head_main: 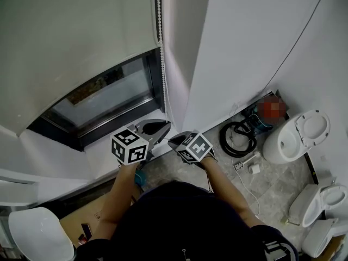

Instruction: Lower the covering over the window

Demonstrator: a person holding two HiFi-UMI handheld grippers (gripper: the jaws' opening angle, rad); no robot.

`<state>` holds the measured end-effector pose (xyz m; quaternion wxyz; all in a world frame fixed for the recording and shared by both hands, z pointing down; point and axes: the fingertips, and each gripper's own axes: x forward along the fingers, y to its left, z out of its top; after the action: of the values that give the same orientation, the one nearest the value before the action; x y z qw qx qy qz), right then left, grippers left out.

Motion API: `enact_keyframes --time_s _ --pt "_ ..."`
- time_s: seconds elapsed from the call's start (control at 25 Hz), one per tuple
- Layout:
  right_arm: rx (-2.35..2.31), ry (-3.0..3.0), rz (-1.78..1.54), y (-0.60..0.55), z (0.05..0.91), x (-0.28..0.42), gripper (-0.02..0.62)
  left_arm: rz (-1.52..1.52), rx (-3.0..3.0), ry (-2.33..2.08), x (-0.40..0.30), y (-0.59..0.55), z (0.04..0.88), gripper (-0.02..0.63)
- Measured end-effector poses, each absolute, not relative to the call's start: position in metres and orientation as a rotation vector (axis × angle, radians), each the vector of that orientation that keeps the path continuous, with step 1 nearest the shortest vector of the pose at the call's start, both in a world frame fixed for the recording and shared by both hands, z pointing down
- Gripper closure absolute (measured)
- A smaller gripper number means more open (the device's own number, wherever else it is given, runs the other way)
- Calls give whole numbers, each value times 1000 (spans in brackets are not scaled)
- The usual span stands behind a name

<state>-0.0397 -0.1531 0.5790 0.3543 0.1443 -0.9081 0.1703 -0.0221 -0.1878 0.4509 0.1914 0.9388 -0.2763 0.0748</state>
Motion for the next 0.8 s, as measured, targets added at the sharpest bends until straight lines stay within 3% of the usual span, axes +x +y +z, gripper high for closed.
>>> enact_keyframes --time_s 0.8 --pt "449 -2349 418 -165 567 -30 575 226 2558 -774 -31 -182 484 595"
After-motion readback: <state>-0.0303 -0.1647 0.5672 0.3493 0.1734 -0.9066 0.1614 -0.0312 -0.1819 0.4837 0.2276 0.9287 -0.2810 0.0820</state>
